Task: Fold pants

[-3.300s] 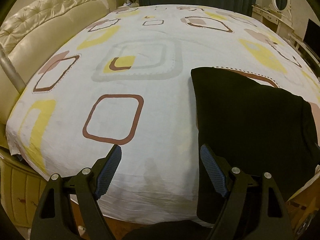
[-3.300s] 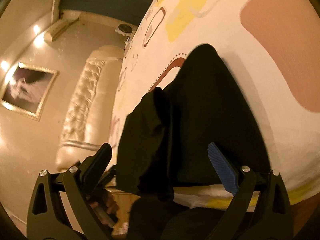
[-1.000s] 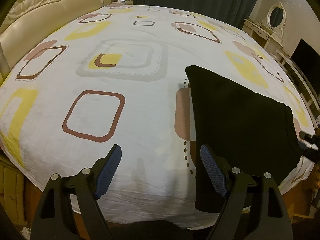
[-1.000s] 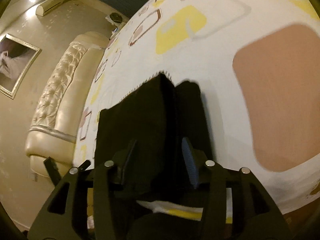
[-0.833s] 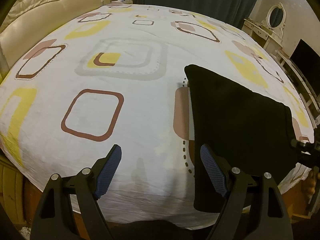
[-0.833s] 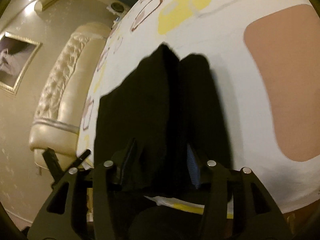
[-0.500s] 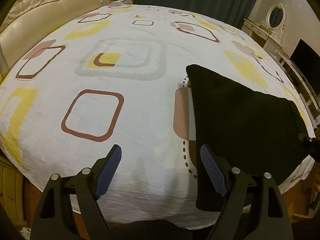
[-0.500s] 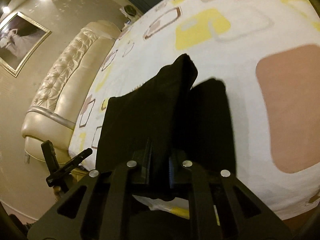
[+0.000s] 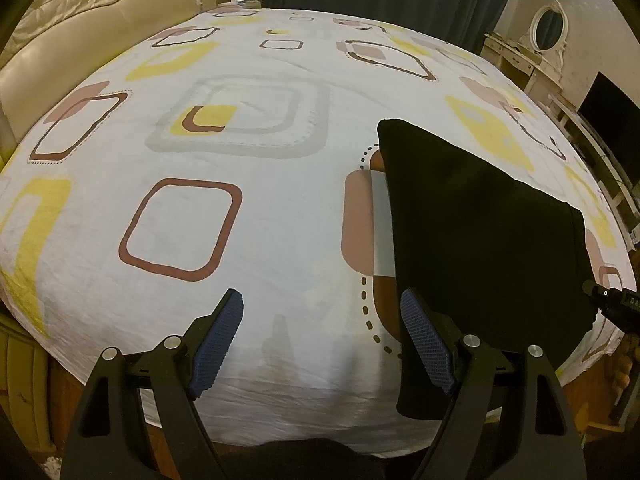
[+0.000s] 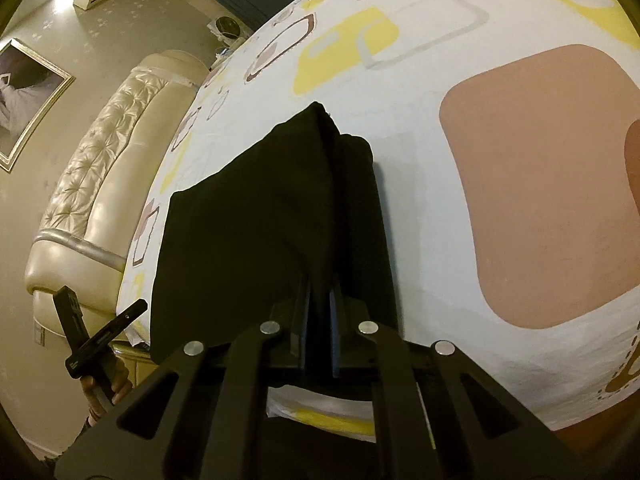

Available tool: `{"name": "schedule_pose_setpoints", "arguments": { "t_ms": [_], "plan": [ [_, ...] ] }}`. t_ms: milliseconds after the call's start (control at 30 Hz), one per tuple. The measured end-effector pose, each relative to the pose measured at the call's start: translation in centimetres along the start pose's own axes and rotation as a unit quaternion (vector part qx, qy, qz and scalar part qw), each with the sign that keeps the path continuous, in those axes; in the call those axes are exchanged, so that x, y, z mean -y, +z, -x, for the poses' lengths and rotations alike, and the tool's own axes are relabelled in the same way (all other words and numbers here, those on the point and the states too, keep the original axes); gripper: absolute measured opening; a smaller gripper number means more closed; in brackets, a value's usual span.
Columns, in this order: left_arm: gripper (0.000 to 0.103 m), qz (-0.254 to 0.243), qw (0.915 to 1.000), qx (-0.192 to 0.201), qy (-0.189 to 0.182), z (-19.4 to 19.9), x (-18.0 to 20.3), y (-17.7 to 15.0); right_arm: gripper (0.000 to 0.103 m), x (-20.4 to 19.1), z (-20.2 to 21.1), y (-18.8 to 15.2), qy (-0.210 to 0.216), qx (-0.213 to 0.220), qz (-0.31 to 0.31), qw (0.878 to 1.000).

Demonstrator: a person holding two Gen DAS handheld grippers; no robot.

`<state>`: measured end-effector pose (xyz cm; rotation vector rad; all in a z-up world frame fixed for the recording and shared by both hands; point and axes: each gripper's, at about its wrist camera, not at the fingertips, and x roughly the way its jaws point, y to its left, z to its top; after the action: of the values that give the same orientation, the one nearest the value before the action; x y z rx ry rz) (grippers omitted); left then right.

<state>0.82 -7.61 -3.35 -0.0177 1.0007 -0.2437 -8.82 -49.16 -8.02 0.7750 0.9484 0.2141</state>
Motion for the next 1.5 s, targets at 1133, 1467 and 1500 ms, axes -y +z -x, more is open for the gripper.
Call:
{"name": "schedule_pose_setpoints", "arguments": {
  "t_ms": [1133, 1467, 1500],
  "plan": [
    [0.080, 0.002, 0.9923, -0.045, -0.115, -0.9, 0.8, -0.3, 0.059, 3.9, 2.6, -0.4, 0.001, 0.019, -0.057, 0.998],
    [0.084, 0.053, 0.9615, -0.090, -0.254, -2.8, -0.5, 0.0, 0.070, 5.4, 2.4, -0.9, 0.054, 0.013, -0.100, 0.993],
    [0.084, 0.051, 0.9590, -0.093, -0.263, -3.0, -0.3, -0.1, 0.070, 5.2, 1.8, -0.9, 0.060, 0.008, -0.098, 0.993]
  ]
}}
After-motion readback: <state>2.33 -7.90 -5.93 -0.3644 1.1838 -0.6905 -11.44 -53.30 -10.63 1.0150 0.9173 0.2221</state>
